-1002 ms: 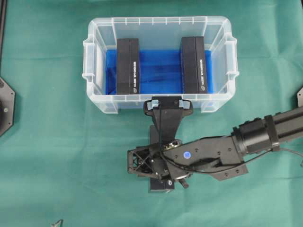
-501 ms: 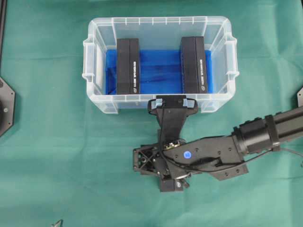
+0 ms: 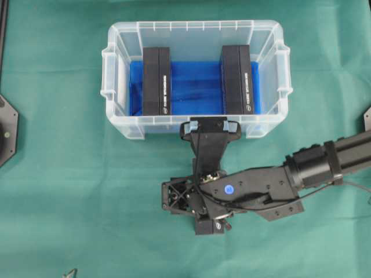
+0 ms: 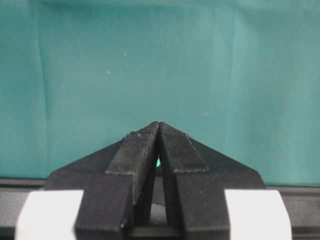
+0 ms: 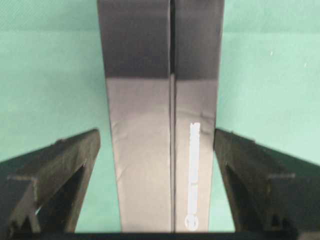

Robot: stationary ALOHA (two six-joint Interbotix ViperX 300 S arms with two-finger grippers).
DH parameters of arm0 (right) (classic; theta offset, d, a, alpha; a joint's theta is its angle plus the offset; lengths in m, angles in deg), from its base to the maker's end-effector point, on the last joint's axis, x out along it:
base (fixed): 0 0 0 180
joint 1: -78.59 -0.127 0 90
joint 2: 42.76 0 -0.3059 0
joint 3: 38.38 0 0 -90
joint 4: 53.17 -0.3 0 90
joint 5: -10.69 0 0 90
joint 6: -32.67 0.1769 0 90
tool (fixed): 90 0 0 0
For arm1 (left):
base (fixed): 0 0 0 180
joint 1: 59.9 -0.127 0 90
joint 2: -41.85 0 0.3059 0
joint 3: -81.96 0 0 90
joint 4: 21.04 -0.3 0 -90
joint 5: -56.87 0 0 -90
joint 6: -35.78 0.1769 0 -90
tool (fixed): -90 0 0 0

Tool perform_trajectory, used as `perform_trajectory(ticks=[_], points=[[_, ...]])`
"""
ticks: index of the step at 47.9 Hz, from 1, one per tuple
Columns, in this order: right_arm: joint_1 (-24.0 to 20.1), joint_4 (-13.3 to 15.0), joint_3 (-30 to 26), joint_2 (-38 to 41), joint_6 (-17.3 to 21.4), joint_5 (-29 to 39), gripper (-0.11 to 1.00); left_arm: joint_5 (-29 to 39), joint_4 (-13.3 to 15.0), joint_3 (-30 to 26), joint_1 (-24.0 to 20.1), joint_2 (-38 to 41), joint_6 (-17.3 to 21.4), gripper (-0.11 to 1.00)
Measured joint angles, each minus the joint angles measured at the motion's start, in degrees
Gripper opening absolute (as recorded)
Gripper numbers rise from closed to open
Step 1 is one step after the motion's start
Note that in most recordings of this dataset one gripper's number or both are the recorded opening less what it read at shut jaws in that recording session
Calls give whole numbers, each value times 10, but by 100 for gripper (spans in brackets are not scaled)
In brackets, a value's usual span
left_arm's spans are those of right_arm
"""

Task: Take the box out of the case with the right arm.
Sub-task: 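Lower the box onto the cloth and open the right gripper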

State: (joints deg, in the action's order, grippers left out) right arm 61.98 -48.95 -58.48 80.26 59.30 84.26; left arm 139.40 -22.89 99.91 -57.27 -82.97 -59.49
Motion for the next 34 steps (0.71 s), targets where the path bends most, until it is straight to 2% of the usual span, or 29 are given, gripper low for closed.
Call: perform_trajectory(ticks=[20,34], points=[[6,22,-97,-35,-30,155,88,0,0,0,0,0,0,0],[17,24,-105,-35,-55,163,87,-1,0,0,0,-1,0,0]])
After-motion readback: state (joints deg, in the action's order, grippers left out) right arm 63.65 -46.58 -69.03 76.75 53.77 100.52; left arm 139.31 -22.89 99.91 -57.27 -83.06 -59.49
